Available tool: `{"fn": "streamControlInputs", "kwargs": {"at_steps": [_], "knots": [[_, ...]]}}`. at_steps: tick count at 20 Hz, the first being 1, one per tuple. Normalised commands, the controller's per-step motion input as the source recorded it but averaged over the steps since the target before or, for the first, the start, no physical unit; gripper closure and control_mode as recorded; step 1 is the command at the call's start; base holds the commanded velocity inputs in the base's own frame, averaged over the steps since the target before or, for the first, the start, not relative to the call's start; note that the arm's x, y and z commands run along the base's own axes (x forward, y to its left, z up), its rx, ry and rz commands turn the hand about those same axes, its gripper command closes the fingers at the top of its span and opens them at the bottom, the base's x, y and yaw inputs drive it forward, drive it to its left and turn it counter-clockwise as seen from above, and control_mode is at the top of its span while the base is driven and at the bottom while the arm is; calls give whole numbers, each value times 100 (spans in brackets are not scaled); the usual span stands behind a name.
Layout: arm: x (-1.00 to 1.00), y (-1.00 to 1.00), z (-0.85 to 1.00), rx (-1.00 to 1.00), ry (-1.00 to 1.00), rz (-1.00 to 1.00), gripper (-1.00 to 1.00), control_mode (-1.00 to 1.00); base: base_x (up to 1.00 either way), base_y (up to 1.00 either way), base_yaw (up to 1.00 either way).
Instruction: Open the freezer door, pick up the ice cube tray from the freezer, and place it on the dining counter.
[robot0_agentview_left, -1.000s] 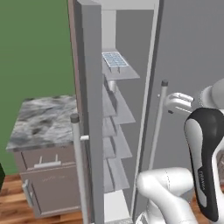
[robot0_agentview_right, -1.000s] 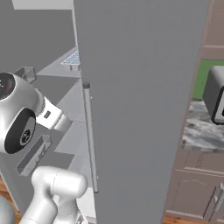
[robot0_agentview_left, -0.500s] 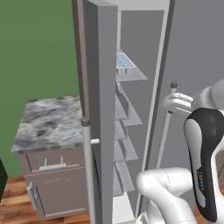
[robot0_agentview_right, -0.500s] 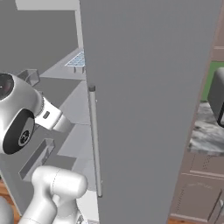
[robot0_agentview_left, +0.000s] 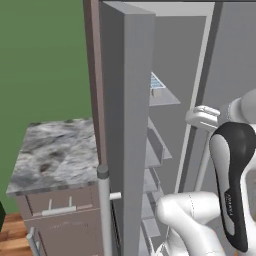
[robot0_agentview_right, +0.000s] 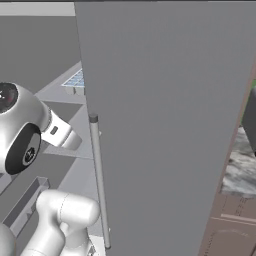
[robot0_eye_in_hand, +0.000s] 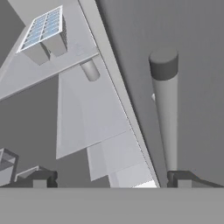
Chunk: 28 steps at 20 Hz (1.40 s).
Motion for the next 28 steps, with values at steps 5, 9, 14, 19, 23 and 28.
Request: {"fn": "streamControlInputs", "kwargs": {"at_steps": [5,9,14,19,23,28], "knots": [[0,0,0,0,0,0,-100,100,43,0,2],[0,0,0,0,0,0,-100,100,33,0,0],[0,0,0,0,0,0,-100,-100,4,0,0],[-6,-2,7,1,0,2,-100,-100,0,0,0],[-10,0,44,15,0,0,-100,-100,0,0,0],[-41,2,70,12,1,0,-100,-100,0,0,0]]}}
